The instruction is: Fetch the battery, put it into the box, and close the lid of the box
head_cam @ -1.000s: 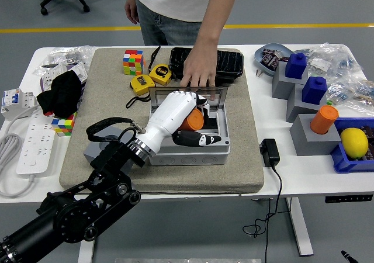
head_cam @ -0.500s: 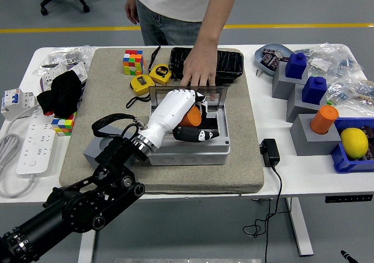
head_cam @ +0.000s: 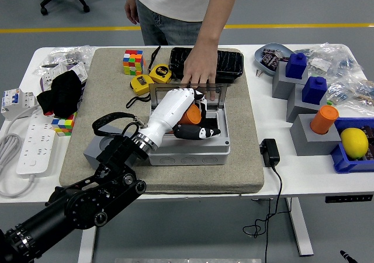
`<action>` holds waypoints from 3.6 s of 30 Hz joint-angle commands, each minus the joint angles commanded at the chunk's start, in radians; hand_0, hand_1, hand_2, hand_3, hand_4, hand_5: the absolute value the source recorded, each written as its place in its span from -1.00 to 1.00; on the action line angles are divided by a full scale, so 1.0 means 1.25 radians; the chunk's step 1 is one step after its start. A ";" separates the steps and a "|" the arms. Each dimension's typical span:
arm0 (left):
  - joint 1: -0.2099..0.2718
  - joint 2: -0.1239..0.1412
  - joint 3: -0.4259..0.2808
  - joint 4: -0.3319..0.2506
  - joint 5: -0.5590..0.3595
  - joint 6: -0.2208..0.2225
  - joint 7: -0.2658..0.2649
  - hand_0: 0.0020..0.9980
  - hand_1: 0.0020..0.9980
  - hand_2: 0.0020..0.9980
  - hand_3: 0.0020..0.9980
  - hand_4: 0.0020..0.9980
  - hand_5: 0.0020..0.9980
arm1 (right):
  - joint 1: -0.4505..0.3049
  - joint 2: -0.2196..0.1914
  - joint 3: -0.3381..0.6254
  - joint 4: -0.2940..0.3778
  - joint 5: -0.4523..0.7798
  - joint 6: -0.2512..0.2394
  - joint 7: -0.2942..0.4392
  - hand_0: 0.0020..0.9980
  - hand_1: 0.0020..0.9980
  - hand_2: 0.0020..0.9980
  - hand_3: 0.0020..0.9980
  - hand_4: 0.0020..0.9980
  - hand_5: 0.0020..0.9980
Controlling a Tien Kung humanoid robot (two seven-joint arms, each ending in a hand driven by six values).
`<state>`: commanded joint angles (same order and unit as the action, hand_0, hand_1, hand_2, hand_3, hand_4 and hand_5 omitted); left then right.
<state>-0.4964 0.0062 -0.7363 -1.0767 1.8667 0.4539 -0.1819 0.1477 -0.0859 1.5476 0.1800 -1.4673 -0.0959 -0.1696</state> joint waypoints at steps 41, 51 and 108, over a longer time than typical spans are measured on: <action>-0.004 -0.004 -0.001 0.019 0.012 0.002 -0.016 -0.81 -0.98 -0.93 -0.92 1.00 -0.26 | -0.009 0.006 0.013 0.000 0.076 0.042 0.068 0.50 0.37 0.42 0.52 1.00 1.00; -0.001 -0.005 -0.020 0.016 0.026 -0.033 -0.006 -0.55 -0.51 -0.51 -0.43 1.00 -0.19 | -0.007 0.005 0.019 0.000 0.075 0.040 0.072 0.48 0.37 0.40 0.51 1.00 1.00; -0.053 0.025 -0.059 -0.151 0.111 -0.050 0.027 -0.09 0.14 0.05 0.04 1.00 -0.01 | -0.006 0.005 0.024 0.000 0.071 0.036 0.068 0.47 0.34 0.39 0.50 1.00 1.00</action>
<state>-0.5626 0.0368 -0.8104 -1.2653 2.0055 0.3917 -0.1476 0.1401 -0.0799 1.5781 0.1800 -1.3782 -0.0506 -0.0842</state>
